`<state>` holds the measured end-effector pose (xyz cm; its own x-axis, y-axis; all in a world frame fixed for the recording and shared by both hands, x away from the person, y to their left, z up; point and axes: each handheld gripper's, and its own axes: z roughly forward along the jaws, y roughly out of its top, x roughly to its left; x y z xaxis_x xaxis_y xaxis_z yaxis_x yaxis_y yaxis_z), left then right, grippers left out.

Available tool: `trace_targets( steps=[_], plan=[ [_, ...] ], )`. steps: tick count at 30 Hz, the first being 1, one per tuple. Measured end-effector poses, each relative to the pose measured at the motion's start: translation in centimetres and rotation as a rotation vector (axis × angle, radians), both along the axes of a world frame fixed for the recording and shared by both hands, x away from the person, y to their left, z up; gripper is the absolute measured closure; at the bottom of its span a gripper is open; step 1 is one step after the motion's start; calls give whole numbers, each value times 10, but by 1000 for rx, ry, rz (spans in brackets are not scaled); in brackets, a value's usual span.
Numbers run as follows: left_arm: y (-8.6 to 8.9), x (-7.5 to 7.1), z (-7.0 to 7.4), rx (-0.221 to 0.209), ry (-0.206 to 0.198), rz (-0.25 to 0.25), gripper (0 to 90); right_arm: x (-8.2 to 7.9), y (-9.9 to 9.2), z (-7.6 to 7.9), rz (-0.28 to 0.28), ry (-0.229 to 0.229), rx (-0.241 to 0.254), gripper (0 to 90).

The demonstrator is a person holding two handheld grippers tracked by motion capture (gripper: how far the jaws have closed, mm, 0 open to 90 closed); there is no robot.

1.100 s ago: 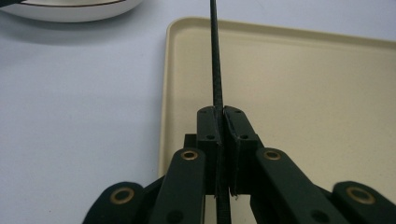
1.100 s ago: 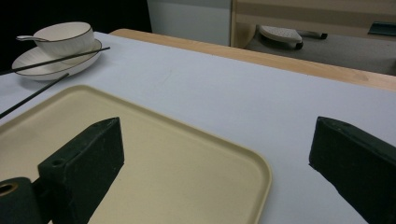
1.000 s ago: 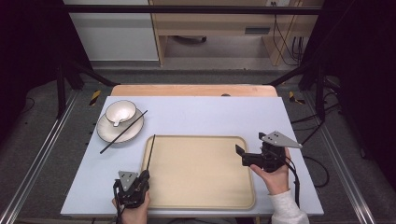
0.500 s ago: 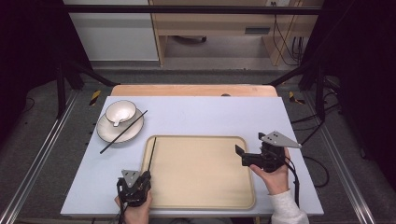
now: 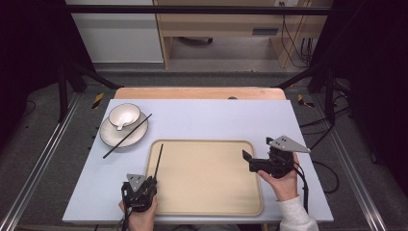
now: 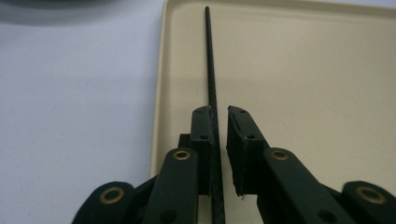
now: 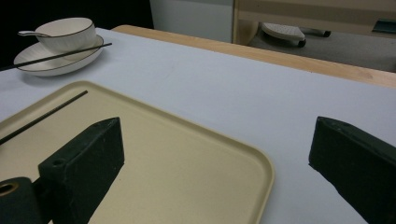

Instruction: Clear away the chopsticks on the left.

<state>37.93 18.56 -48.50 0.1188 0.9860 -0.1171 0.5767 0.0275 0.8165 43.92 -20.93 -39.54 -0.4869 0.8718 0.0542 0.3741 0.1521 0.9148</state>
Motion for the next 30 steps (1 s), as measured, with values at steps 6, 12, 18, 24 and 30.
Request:
trace_targets(
  steps=[6, 12, 18, 24, 30],
  plan=[
    [3, -1, 10, -29, -29, -46, 739, -1, -3, 1, -8, -6, 8, 34],
    [11, 1, 32, -22, -113, -133, 643, -1, -5, 2, -14, -9, 13, 34],
    [23, 10, 55, 33, -162, -204, 534, -1, -2, 2, -10, -7, 2, 34],
    [38, 29, 78, 73, -187, -297, 402, -1, -3, 3, -9, -11, 7, 34],
    [57, 43, 91, 156, -201, -317, 316, -2, -4, 4, -11, -14, 15, 34]
  ],
)
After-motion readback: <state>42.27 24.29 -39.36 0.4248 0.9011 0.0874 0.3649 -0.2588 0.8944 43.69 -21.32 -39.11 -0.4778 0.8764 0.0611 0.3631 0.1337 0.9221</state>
